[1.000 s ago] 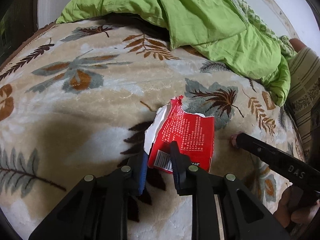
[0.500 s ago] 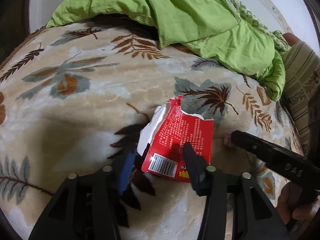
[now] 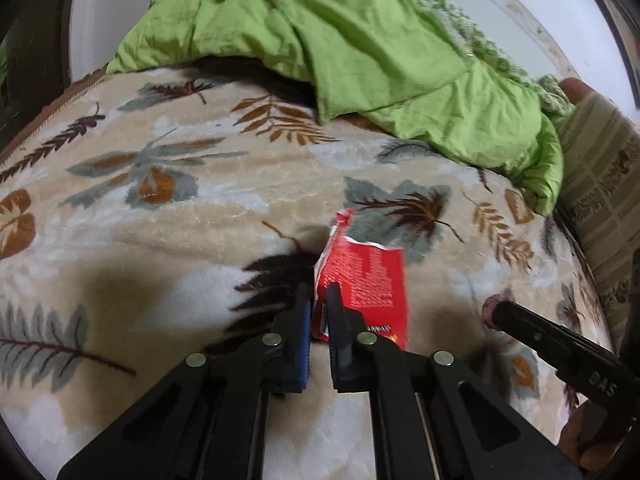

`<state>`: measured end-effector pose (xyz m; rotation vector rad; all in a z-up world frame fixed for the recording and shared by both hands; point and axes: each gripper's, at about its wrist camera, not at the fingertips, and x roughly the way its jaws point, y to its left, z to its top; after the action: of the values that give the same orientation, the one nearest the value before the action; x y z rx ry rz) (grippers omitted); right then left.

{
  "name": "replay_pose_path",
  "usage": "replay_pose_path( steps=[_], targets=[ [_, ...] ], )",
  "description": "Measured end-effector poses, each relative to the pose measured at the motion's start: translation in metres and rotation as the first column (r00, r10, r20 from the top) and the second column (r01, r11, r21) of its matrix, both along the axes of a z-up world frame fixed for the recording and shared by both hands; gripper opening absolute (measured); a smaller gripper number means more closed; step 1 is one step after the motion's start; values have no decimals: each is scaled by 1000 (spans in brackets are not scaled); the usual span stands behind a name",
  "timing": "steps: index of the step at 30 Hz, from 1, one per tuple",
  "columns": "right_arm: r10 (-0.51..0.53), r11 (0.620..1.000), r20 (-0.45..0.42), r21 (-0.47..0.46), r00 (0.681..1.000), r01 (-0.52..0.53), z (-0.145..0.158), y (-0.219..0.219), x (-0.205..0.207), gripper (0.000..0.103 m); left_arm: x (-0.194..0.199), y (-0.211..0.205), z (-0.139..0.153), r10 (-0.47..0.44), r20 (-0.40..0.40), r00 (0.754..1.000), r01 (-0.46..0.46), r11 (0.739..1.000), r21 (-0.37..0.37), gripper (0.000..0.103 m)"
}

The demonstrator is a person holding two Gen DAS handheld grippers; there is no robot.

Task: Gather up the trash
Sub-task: 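Lift the red wrapper with the left tool while the right tool lifts the pink ball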

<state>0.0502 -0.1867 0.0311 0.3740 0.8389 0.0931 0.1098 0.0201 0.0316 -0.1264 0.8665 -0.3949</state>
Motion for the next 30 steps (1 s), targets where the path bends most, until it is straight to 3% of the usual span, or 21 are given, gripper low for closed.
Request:
replay_pose_path(
  steps=[10, 16, 21, 30],
  targets=[
    [-8, 999, 104, -45, 995, 13, 38, 13, -98, 30, -84, -2, 37, -60, 35, 998, 61, 998, -18, 5],
    [-10, 999, 118, -31, 993, 14, 45, 18, -144, 30, -138, 1, 29, -93, -42, 995, 93, 996, -17, 5],
    [-34, 999, 95, -11, 995, 36, 38, 15, -160, 30, -134, 0, 8, -71, -118, 990, 74, 997, 20, 5],
    [-27, 1000, 87, -13, 996, 29, 31, 16, -160, 30, -110, 0, -16, -74, -196, 978, 69, 997, -32, 12]
  ],
)
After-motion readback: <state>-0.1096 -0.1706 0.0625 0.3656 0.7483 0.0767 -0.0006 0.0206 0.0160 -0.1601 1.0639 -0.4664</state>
